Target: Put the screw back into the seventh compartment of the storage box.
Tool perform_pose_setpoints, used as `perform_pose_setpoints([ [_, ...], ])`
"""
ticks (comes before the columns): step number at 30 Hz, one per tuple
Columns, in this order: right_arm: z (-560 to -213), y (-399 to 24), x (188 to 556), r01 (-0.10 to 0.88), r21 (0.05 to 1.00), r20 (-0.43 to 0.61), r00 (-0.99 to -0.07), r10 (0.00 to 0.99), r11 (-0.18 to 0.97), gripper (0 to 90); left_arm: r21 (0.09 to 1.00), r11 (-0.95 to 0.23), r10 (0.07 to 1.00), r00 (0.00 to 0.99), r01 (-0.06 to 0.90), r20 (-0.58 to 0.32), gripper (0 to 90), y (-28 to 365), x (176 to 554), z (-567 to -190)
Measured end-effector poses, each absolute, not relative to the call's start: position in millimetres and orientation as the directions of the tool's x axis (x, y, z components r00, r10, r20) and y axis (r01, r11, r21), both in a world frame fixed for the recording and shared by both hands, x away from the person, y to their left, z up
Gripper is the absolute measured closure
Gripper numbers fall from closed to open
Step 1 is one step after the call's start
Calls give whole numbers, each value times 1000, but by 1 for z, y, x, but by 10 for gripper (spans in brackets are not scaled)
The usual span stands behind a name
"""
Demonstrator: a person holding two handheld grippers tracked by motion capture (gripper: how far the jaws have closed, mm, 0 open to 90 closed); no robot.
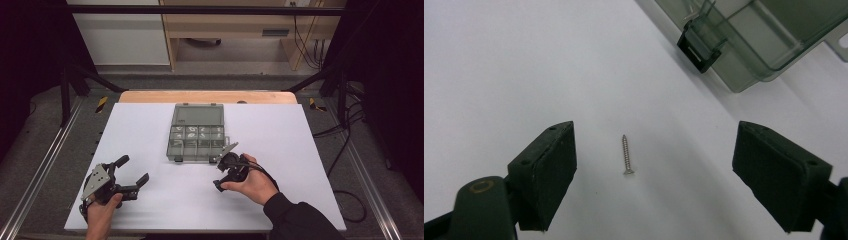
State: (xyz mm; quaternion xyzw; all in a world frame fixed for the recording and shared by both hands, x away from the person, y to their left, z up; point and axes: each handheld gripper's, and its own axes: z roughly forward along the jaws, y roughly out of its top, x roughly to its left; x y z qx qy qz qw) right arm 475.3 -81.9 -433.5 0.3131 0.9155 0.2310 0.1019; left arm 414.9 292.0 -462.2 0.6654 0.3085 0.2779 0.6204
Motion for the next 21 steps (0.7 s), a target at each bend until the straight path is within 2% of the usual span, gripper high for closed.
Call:
perform_pose_setpoints([
  [3,-437,-80,474,533,479,-34,-783,621,698,207,997,-39,756,655,66,-14,21,292,415,-462],
  [10,-443,-78,477,543,462,-24,-783,622,701,377,997,-39,756,655,66,-14,21,292,415,-462],
  [15,-444,-77,477,536,460,-17,-792,610,708,531,997,-41,755,655,66,-13,21,292,415,-462],
  [17,-444,-77,477,536,458,-14,-793,609,709,551,997,-41,755,655,66,-13,20,292,415,-462],
  [21,-446,-74,478,535,447,-2,-800,599,717,647,997,-41,755,655,66,-12,21,292,415,-462],
])
